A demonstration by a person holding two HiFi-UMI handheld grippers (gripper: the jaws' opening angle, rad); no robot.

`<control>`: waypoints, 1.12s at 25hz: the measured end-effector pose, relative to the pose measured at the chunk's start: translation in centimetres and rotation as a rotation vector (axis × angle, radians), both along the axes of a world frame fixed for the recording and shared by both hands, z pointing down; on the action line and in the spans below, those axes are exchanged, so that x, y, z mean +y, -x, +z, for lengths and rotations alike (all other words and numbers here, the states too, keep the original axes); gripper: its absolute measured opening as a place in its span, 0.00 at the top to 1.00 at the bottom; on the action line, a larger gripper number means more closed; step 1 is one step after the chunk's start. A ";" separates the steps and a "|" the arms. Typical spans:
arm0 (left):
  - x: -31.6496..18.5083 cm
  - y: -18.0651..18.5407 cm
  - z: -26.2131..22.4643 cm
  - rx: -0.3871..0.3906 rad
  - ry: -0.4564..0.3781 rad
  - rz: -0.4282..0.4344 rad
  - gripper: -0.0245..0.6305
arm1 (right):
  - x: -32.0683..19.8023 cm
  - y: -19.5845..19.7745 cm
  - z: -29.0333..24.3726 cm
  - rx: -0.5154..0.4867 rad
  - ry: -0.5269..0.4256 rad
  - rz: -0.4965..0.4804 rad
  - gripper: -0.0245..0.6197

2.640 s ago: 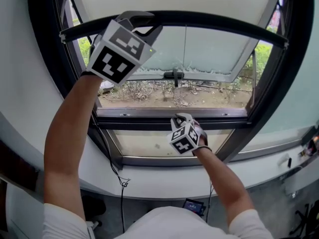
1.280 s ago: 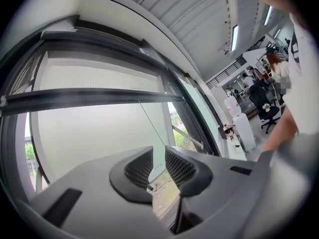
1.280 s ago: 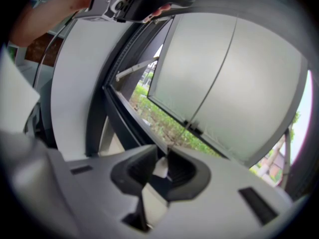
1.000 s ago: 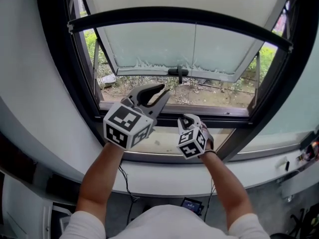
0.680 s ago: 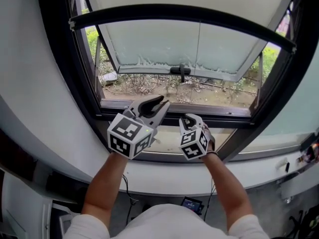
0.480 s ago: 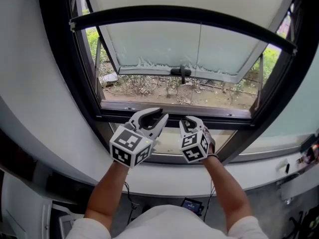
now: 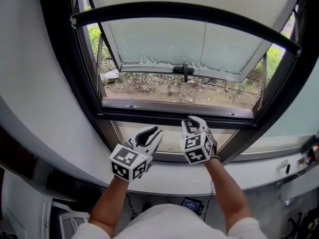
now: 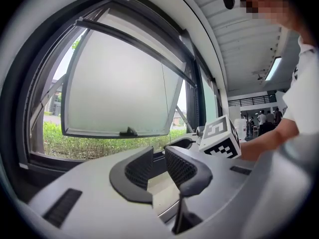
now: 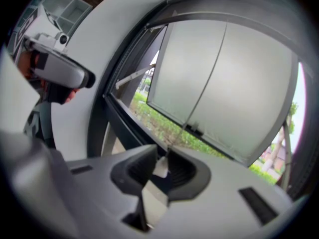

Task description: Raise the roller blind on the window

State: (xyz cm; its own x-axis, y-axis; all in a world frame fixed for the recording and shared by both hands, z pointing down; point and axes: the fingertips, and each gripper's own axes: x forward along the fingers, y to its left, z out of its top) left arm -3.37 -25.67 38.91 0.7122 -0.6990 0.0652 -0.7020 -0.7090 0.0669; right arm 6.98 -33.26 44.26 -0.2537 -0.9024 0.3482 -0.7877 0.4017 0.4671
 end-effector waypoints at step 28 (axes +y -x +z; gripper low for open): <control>3.6 0.0 3.7 0.043 0.097 0.011 0.82 | 1.9 0.0 -1.5 -0.020 -0.048 -0.019 0.84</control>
State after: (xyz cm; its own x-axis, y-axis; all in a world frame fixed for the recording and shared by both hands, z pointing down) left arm -3.37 -22.05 42.65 0.7233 -0.6831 0.1016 -0.6893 -0.7053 0.1653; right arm 6.94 -31.34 42.78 -0.2777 -0.9128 0.2996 -0.7896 0.3945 0.4701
